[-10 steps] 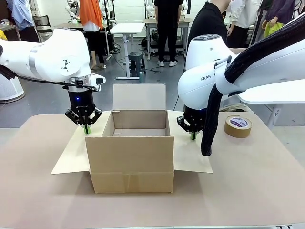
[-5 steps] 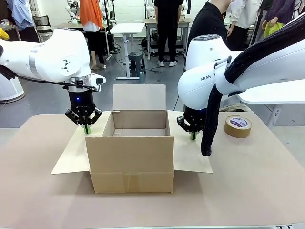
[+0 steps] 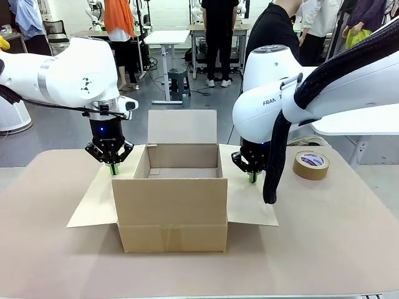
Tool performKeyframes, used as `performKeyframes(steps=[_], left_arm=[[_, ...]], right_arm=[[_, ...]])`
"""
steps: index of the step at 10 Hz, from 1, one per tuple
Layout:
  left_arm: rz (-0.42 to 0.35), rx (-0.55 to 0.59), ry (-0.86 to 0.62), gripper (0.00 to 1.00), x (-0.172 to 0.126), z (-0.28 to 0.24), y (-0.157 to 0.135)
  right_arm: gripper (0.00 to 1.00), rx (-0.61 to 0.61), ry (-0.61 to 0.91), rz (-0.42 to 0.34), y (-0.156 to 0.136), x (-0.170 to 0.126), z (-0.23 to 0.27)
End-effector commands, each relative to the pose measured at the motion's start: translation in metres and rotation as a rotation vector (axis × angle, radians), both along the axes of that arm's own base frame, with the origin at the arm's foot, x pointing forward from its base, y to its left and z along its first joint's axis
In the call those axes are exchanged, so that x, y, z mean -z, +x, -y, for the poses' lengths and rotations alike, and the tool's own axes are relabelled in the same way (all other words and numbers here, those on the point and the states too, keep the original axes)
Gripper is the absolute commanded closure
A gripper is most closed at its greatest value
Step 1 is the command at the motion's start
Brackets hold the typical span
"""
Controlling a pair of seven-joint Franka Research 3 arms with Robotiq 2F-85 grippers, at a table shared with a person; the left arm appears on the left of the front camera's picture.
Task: Wrap the clocks to prevent damage.
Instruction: Once the human has placed the objects inside and stepped back, release both hands from the side flaps of the Package Box.
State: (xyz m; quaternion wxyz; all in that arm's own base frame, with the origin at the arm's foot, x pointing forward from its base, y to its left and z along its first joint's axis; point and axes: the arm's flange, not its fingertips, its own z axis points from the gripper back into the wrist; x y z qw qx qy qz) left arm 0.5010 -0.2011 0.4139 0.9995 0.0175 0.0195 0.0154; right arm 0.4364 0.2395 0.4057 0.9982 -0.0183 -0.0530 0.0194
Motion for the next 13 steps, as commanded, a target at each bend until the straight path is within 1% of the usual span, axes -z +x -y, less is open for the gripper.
performKeyframes(steps=[1, 13], left_arm=[[-0.006, 0.003, 0.010, 1.00, 0.0010, -0.0010, -0.0006], [-0.006, 0.003, 0.010, 1.00, 0.0010, -0.0010, -0.0006]], right_arm=[[0.99, 0.000, -0.003, -0.002, -0.0006, 0.0019, 0.0005], [0.99, 0.000, -0.003, -0.002, -0.0006, 0.0019, 0.0005]])
